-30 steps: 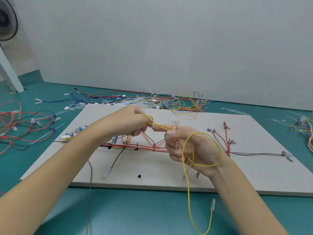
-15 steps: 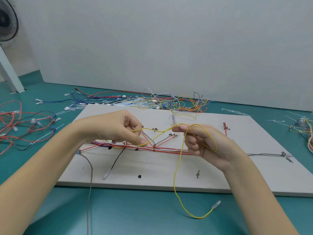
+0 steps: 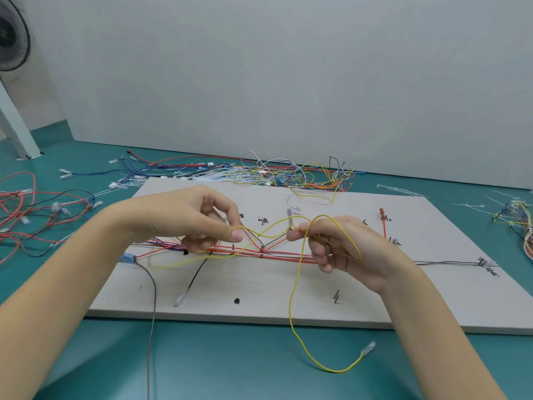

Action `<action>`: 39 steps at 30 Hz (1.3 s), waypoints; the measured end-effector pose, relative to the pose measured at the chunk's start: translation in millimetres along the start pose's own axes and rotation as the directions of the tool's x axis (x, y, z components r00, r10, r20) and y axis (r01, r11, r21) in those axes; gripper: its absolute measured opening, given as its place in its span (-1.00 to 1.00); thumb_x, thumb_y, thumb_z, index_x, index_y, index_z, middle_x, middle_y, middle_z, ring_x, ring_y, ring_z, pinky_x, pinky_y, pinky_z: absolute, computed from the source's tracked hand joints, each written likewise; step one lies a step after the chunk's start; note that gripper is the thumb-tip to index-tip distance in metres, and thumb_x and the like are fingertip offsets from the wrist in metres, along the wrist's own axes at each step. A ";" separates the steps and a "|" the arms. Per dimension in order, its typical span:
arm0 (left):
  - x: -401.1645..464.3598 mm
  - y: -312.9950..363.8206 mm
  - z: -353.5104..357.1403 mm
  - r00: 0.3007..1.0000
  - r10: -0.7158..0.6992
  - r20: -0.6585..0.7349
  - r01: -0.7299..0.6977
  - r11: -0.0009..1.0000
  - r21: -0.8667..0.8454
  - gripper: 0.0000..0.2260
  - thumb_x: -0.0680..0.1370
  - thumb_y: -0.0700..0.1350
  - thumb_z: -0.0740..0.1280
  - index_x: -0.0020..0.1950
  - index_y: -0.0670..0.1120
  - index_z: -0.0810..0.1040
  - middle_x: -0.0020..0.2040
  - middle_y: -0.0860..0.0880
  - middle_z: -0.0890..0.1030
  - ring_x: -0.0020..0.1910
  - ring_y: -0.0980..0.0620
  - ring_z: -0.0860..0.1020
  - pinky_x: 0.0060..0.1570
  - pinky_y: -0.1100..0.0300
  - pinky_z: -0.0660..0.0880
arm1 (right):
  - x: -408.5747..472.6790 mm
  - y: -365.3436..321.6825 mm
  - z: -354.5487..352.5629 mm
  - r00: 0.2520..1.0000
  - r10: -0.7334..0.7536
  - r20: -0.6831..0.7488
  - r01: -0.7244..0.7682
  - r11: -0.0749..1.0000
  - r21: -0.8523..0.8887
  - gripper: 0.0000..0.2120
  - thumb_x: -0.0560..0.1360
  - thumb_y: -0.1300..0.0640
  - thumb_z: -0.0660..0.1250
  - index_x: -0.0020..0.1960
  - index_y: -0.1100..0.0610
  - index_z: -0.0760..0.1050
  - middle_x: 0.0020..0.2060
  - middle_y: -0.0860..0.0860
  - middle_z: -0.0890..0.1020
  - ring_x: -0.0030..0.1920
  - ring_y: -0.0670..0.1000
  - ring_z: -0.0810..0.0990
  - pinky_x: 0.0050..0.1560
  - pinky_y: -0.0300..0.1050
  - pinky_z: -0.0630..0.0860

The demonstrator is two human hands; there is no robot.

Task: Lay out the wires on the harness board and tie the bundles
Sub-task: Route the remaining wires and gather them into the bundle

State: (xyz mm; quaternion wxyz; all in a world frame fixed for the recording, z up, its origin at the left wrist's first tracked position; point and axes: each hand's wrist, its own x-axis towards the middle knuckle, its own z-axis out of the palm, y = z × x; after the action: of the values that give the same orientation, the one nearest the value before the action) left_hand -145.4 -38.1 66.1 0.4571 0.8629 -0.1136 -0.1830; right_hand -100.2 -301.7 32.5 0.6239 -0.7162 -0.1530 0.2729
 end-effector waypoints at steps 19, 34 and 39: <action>32.3 4.0 62.4 0.944 0.227 -0.239 -0.268 0.950 -0.159 -0.92 0.63 -0.21 0.22 -0.06 -0.11 0.42 -0.12 -0.08 0.66 -0.21 0.01 0.62 -0.15 0.12 0.53 | 4.9 4.5 7.0 0.953 0.100 0.286 -0.125 0.990 0.071 -0.64 0.46 0.03 0.23 -0.06 0.27 0.69 -0.36 0.04 0.58 -0.40 -0.04 0.45 -0.39 -0.25 0.45; 34.4 2.0 65.5 0.896 0.009 -0.445 -0.187 0.914 -0.359 -0.86 0.62 -0.22 0.23 -0.14 -0.11 0.38 -0.54 -0.08 0.51 -0.64 0.13 0.11 -0.63 0.38 0.07 | 2.8 -0.9 -7.7 0.996 0.027 0.089 -0.060 0.920 0.388 -0.32 0.53 -0.34 0.05 0.10 0.23 0.61 -0.29 0.13 0.56 -0.47 0.07 0.48 -0.56 -0.20 0.39; 34.0 -1.0 65.7 0.910 -0.049 -0.412 -0.129 0.910 -0.394 -0.86 0.63 -0.19 0.21 -0.13 -0.10 0.38 -0.53 -0.09 0.51 -0.63 0.11 0.09 -0.59 0.39 0.04 | -0.6 -2.7 -13.4 0.984 0.021 0.175 -0.082 0.933 0.351 -0.16 0.40 -0.50 0.11 0.20 0.22 0.59 -0.18 0.17 0.60 -0.35 0.12 0.57 -0.50 -0.13 0.48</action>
State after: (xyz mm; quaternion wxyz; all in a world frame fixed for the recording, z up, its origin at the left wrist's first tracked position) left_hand -142.1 -99.0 24.3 0.6461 0.7632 0.0088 -0.0069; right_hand -92.6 -312.4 36.3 0.7208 -0.5693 -0.1342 0.3719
